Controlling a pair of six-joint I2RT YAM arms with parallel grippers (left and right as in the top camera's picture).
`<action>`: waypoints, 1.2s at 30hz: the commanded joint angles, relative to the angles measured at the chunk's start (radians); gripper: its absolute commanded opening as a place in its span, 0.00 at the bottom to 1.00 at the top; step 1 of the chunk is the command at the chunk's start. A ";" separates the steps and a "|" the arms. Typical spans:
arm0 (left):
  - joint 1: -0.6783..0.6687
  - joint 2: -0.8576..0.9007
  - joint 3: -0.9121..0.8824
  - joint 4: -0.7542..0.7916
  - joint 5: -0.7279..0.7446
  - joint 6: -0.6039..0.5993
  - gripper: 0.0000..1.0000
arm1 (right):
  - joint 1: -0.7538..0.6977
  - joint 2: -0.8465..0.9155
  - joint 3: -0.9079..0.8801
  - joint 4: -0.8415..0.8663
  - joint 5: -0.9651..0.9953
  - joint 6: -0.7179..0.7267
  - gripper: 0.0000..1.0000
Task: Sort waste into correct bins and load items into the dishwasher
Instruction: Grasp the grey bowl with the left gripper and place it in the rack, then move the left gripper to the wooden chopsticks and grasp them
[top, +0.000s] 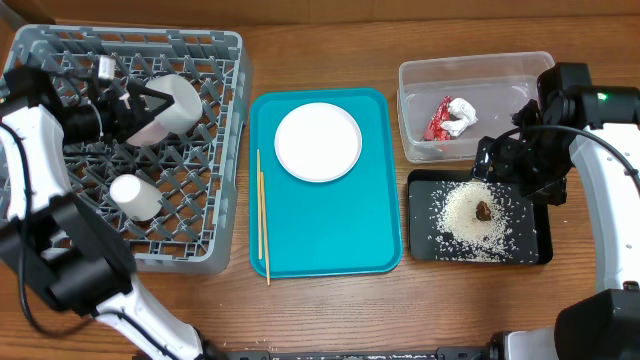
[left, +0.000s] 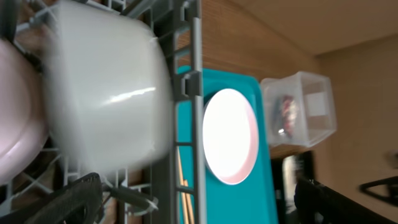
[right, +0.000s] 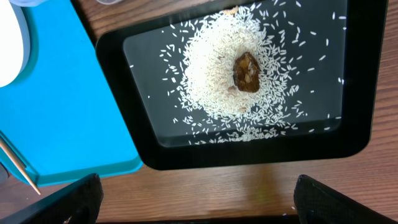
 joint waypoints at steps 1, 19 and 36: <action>-0.070 -0.175 0.009 -0.004 -0.268 -0.106 1.00 | 0.003 -0.019 0.003 -0.002 -0.002 0.001 1.00; -0.597 -0.304 -0.042 -0.346 -0.769 -0.515 1.00 | 0.003 -0.019 0.003 -0.007 -0.002 0.001 1.00; -0.921 -0.550 -0.366 -0.232 -1.010 -0.941 1.00 | 0.003 -0.019 0.003 -0.011 -0.002 0.001 1.00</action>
